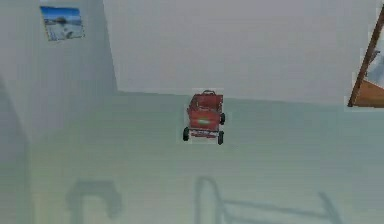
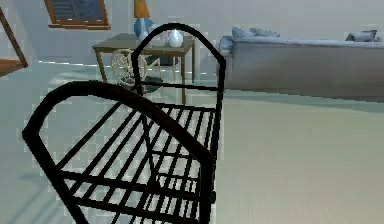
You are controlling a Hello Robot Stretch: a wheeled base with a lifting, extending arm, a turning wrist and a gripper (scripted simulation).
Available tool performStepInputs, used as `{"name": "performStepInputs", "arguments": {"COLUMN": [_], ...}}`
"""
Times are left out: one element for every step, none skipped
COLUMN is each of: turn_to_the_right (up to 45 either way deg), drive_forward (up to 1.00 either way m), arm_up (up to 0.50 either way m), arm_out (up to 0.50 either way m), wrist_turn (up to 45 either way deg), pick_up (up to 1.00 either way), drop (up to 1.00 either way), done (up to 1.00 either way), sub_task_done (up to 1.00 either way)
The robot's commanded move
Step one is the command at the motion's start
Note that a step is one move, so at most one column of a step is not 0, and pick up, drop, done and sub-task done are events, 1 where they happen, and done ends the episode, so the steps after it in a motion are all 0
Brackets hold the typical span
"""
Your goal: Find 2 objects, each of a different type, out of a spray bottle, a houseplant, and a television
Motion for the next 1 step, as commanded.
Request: {"name": "performStepInputs", "arguments": {"turn_to_the_right": [0.0], "drive_forward": [0.15], "arm_up": [0.00], "arm_out": [0.00], "wrist_turn": [0.0], "pick_up": [0.00], "drop": [0.00], "done": [0.00], "sub_task_done": [0.00]}}
